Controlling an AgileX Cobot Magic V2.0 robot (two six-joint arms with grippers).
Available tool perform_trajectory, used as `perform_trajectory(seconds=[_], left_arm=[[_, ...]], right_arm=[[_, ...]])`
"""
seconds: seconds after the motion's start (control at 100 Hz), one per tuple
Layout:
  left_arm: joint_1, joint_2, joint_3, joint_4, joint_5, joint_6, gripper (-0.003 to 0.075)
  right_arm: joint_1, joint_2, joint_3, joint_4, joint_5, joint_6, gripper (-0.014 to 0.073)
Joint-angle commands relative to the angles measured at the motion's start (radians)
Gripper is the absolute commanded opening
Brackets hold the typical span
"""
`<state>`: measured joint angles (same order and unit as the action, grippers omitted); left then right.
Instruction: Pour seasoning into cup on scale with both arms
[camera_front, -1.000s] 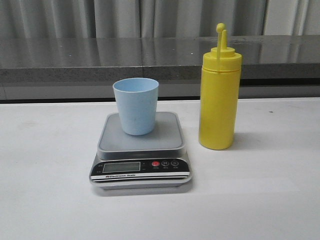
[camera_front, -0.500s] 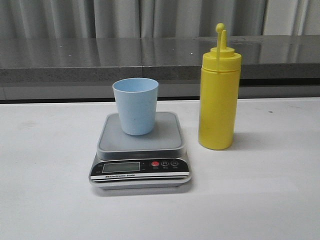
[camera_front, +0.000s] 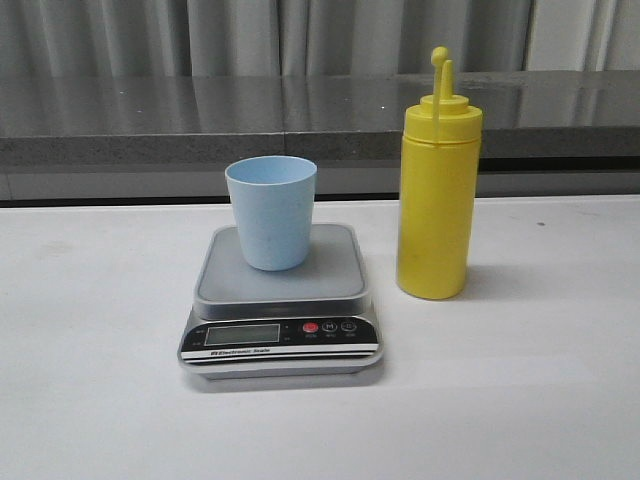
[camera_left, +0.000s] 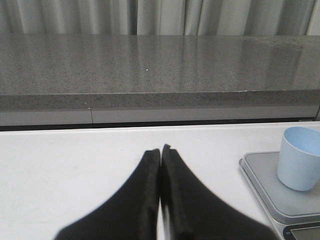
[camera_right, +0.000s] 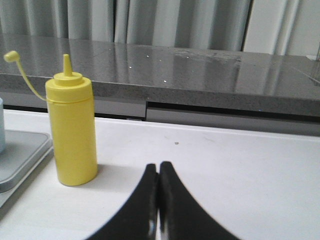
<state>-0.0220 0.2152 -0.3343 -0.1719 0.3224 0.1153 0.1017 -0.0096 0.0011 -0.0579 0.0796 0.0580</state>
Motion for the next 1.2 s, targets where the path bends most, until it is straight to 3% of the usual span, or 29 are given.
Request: perform_trajectory(seconds=[0.0,1.19], left_arm=[[-0.001,0.01,-0.027,-0.013,-0.072,-0.008,-0.002],[-0.001,0.01,-0.027,-0.013,-0.072,-0.008,-0.002]], right_arm=[[-0.028,-0.021,-0.014,-0.009,-0.085,0.013,-0.0069],[-0.038,-0.021,0.005,-0.002,-0.085,0.013,-0.0069]])
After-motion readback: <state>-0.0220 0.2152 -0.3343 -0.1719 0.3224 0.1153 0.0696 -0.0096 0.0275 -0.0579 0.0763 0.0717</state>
